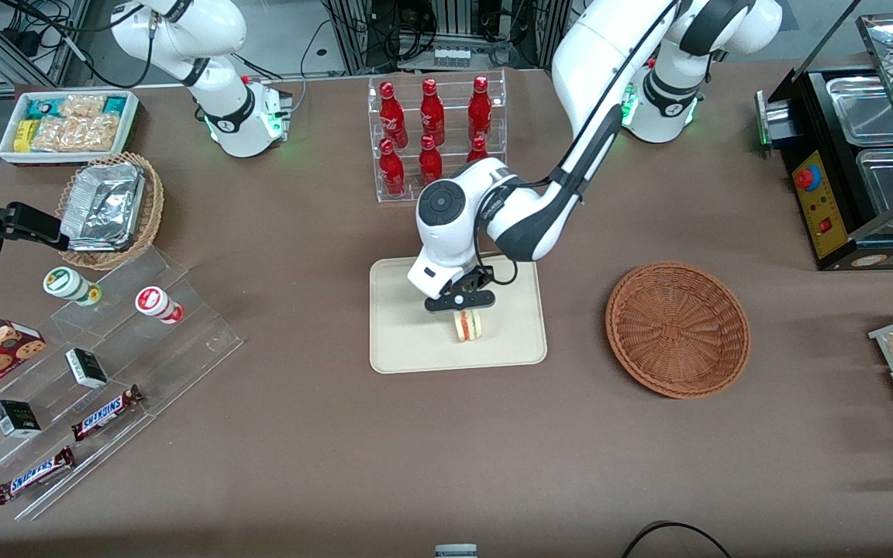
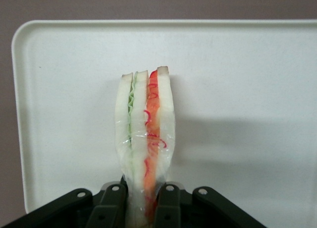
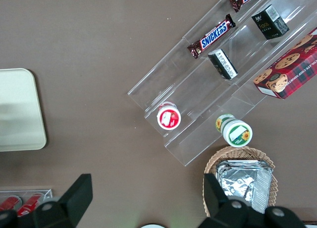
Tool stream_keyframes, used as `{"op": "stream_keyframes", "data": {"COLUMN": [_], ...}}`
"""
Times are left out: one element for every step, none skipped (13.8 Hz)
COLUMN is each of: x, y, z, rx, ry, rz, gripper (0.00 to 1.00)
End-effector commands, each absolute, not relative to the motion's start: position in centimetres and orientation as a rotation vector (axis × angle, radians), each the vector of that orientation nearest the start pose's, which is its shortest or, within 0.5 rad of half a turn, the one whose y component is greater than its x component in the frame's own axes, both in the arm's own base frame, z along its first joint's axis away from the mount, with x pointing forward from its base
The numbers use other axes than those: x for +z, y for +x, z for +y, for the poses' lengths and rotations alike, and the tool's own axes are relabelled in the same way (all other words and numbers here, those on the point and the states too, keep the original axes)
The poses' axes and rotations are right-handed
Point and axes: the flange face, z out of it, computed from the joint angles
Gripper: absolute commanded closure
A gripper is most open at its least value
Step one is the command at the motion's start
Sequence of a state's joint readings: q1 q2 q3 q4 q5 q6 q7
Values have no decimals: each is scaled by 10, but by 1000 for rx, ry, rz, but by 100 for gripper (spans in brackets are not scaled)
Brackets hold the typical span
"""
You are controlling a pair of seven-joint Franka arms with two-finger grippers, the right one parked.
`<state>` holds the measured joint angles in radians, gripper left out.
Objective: Place sandwich from basket to tray
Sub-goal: 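Lower the sandwich onto the tray and open the left gripper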
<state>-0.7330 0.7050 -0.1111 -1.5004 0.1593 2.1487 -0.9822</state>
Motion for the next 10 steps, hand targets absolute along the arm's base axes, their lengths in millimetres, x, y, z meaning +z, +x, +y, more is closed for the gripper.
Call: {"op": "stream_keyframes", "data": {"x": [242,237,233,232,232,236,243,253,274,291], "y": [485,483,483,482,482,484,484,487,492,494], "z": [-529,-531,-530,-531,-532,-531,-531,-531,-528,-525], "rx": [-83,-80,-74,-74,-75,-75,-84,-96,-125,-138], "ry": [-3072,-3071,-3068,-3068,-3073,-3078,-3085,-3093,-3108,-3112], "rz": [-109,-104,-101,-98,-103,-110,-115,-125,-140,-151], "gripper": [100,100,100,100,72,20,0,0,0,0]}}
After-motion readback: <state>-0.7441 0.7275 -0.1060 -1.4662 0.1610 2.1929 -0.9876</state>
